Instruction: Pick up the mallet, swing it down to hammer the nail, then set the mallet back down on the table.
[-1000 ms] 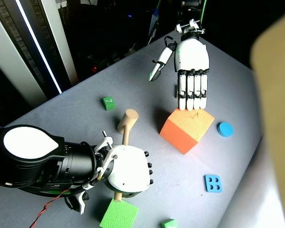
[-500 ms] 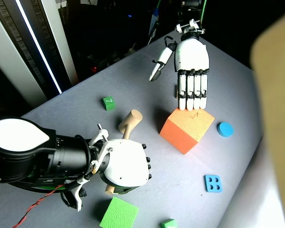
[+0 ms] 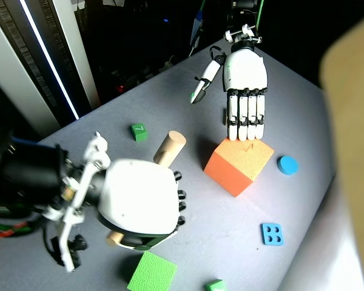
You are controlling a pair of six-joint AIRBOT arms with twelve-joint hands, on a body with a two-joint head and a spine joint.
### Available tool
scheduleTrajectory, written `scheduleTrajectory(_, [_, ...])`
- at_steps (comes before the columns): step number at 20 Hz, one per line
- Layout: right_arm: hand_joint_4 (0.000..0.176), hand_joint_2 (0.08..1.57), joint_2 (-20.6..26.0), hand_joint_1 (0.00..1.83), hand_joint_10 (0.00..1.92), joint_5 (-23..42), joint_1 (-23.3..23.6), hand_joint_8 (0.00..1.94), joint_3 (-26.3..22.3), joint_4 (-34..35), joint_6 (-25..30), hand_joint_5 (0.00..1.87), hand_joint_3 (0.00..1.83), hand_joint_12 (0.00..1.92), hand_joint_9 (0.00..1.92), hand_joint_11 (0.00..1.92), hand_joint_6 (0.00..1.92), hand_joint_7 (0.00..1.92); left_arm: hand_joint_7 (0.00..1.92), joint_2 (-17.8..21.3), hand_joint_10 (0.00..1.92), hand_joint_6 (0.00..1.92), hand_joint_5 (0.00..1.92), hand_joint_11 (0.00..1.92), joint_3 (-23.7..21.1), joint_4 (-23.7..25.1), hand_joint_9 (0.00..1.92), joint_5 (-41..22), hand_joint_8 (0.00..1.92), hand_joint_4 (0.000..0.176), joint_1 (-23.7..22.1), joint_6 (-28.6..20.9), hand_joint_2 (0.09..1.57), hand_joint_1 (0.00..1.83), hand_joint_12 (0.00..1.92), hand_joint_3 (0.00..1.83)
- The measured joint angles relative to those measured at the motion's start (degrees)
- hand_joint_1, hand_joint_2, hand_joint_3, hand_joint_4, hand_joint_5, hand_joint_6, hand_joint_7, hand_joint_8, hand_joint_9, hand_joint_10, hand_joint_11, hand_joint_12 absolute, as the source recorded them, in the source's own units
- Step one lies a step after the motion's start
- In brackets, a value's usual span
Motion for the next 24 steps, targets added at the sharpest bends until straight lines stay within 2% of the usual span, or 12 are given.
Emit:
scheduleTrajectory(5, [0.176, 1.56, 1.16, 0.75, 1.92, -11.3, 1.14, 1.94, -2.36, 0.98, 3.56, 1.25, 0.0, 1.92, 1.68, 1.87, 1.92, 1.53, 0.16, 0.02, 0.0, 0.01, 0.13, 0.13, -0.02, 0.09, 0.17, 0.04, 0.0, 0.0, 0.0, 0.02, 1.12, 0.0, 0.06, 0.0])
scheduleTrajectory(8, [0.176, 1.55, 0.15, 0.77, 1.92, -14.34, 1.84, 1.94, -2.34, 1.33, 3.93, 1.27, 0.0, 1.92, 1.67, 1.86, 1.92, 1.54, 0.19, 0.02, 0.01, 0.01, 0.16, 0.15, 0.0, 0.15, 0.19, 0.07, 0.01, 0.0, 0.0, 0.0, 1.12, 0.0, 0.07, 0.0])
scheduleTrajectory(11, [0.176, 1.56, -2.75, 0.75, 1.92, -16.94, 3.3, 1.94, -1.25, 1.66, 5.86, 1.28, 0.0, 1.92, 1.68, 1.87, 1.92, 1.55, 0.17, 0.02, 0.0, 0.01, 0.15, 0.13, -0.02, 0.26, 0.17, -0.02, 0.0, 0.0, 0.0, -0.15, 1.13, 0.0, 0.06, 0.01])
scheduleTrajectory(12, [0.176, 1.56, -4.07, 0.75, 1.92, -18.27, 4.07, 1.94, -0.5, -3.87, 12.83, 1.28, 0.0, 1.92, 1.68, 1.86, 1.92, 1.55, 0.16, 0.0, 0.0, 0.01, 0.15, 0.13, -0.02, 0.61, 0.17, -0.07, 0.0, 0.0, 0.0, -0.28, 1.13, 0.0, 0.06, 0.01])
scheduleTrajectory(18, [0.176, 1.55, -6.71, 0.77, 1.92, -23.56, 2.27, 1.94, 0.76, -21.24, 28.72, 1.27, 0.0, 1.92, 1.69, 1.88, 1.92, 1.55, 0.15, 0.02, 0.0, 0.0, 0.14, 0.12, -0.13, 0.9, 0.16, 0.02, 0.0, 0.0, 0.2, -0.59, 1.11, 0.0, 0.05, 0.0])
scheduleTrajectory(21, [0.176, 1.53, -9.22, 0.8, 1.92, -25.29, 1.29, 1.94, 2.27, -22.51, 32.04, 1.25, 0.0, 1.92, 1.67, 1.86, 1.92, 1.53, 0.14, 0.02, 0.0, 0.0, 0.13, 0.11, -0.13, 1.46, 0.14, 0.02, 0.0, 0.0, 0.24, -1.33, 1.12, 0.0, 0.05, 0.0])
scheduleTrajectory(24, [0.176, 1.53, -11.78, 0.83, 1.92, -28.28, 0.59, 1.94, 4.0, -22.67, 32.48, 1.26, 0.0, 1.92, 1.67, 1.87, 1.92, 1.53, 0.13, 0.02, 0.0, 0.0, 0.14, 0.1, -0.13, 1.46, 0.14, -0.15, 0.0, 0.0, 0.46, -1.44, 1.12, 0.0, 0.05, 0.0])
